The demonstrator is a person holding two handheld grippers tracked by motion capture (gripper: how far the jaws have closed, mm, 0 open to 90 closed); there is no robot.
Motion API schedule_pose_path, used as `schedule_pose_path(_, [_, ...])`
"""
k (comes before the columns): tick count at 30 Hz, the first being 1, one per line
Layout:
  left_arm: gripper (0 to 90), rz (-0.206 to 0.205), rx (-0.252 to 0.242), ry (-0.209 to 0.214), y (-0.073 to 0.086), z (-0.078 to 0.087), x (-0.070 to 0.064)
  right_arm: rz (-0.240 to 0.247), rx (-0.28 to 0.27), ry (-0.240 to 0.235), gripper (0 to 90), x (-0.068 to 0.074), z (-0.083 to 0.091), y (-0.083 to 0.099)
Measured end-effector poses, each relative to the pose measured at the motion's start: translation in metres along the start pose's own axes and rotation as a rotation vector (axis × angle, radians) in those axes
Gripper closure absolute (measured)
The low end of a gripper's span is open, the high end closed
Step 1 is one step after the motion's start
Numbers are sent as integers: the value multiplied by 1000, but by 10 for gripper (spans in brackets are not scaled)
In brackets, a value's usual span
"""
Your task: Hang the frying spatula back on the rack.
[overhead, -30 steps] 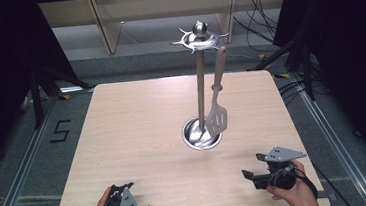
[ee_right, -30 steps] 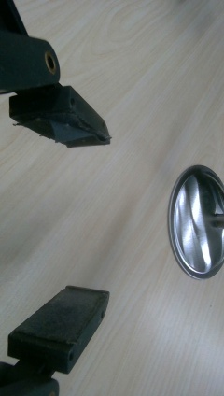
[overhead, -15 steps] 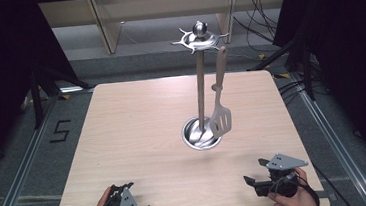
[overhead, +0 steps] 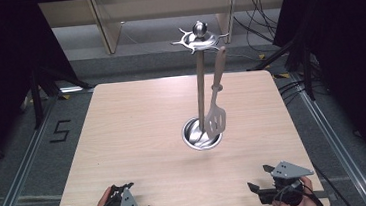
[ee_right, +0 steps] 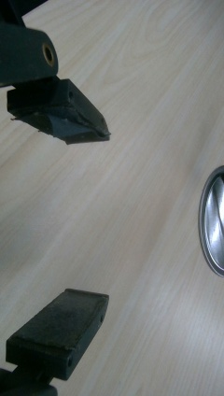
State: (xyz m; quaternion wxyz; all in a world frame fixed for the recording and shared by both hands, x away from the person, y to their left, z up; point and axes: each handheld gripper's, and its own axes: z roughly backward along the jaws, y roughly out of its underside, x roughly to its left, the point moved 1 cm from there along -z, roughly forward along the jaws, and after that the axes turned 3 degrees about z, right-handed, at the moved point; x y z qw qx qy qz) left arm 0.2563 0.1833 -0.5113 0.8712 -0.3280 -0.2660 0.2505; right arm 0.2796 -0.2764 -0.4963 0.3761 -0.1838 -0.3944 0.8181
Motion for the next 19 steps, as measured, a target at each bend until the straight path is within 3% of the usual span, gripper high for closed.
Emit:
schedule_pose_path(2, [152,-7,6,-4,0,0,0,-3,-1,-15,189,2,0,1])
schedule_pose_path(3, [152,-9,8,0,0,0,0,20,-4,-10,189,1,1,1])
schedule_pose_path(4, [152,-7,7,4,0,0,0,-1,5,0,188,3,2,2])
schedule_pose_path(7, [152,-6,6,3,0,0,0,1,3,-1,187,4,2,4])
schedule_pose_path(8, [152,-4,4,4,0,0,0,-28,21,-8,187,6,3,4])
schedule_pose_path(10, [152,-3,3,4,0,0,0,1,13,-17,189,4,2,4])
schedule_pose_path(11, [152,-4,4,3,0,0,0,-29,24,-19,188,7,3,5])
schedule_pose_path(14, [152,-5,5,4,0,-1,0,21,14,-8,186,4,2,5])
schedule_pose_path(16, [152,-5,5,6,0,-1,0,2,17,-14,186,6,2,5])
schedule_pose_path(19, [152,-9,7,4,0,-1,0,25,7,-13,186,4,2,4])
